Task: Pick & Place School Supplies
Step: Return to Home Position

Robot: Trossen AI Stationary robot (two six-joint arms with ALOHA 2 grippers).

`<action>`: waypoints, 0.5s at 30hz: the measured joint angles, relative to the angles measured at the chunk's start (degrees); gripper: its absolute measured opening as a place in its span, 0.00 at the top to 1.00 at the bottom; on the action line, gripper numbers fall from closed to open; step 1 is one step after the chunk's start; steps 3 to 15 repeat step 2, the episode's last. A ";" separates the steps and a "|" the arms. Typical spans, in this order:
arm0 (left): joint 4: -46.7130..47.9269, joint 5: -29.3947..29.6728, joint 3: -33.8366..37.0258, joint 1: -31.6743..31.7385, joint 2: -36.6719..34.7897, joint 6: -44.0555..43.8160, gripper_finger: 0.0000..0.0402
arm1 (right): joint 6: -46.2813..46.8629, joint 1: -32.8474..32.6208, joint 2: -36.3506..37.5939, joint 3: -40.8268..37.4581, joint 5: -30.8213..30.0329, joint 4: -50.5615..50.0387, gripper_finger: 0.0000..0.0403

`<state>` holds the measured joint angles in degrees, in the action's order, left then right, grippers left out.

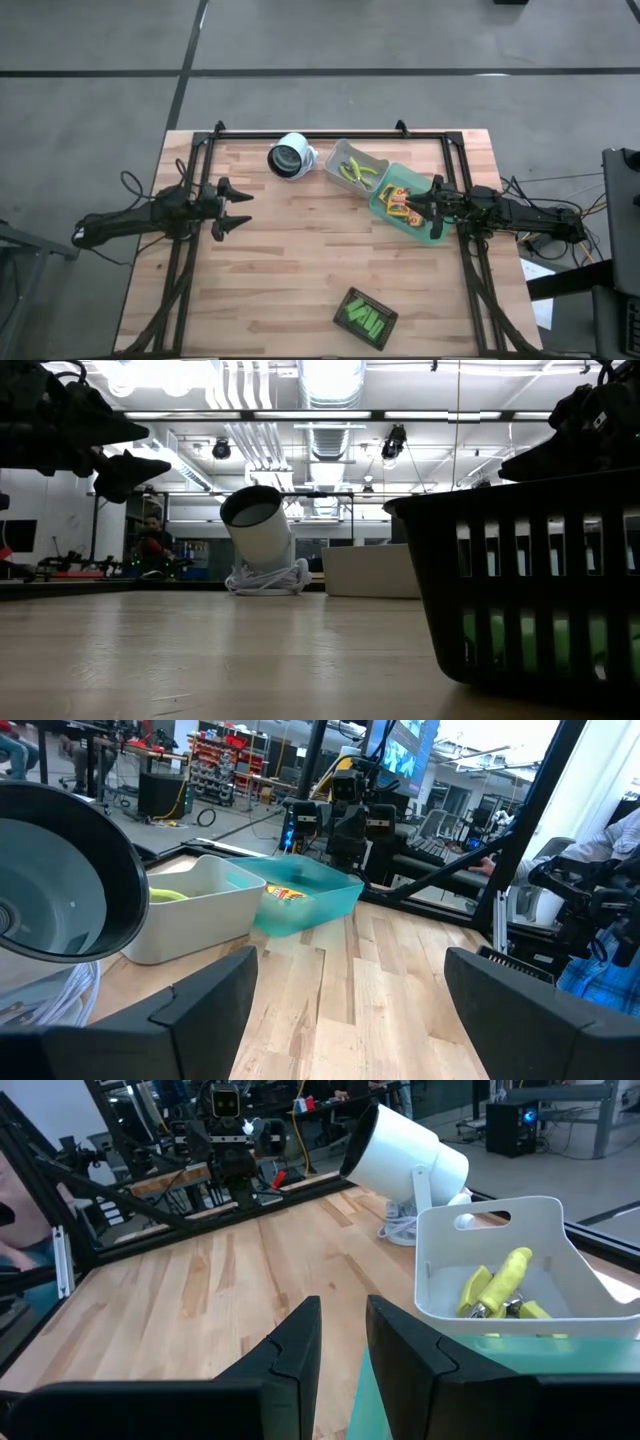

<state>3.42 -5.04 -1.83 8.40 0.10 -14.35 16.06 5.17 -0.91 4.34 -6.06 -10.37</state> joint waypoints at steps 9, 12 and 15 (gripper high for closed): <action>-0.01 0.00 0.00 0.02 -0.02 0.00 0.18 | 0.00 0.00 0.00 0.00 0.01 0.00 0.80; -0.01 0.00 0.00 0.02 -0.02 0.00 0.18 | 0.00 0.00 0.00 0.00 0.01 0.00 0.80; -0.01 0.00 0.00 0.02 -0.02 0.00 0.18 | 0.00 0.00 0.00 0.00 0.01 0.00 0.80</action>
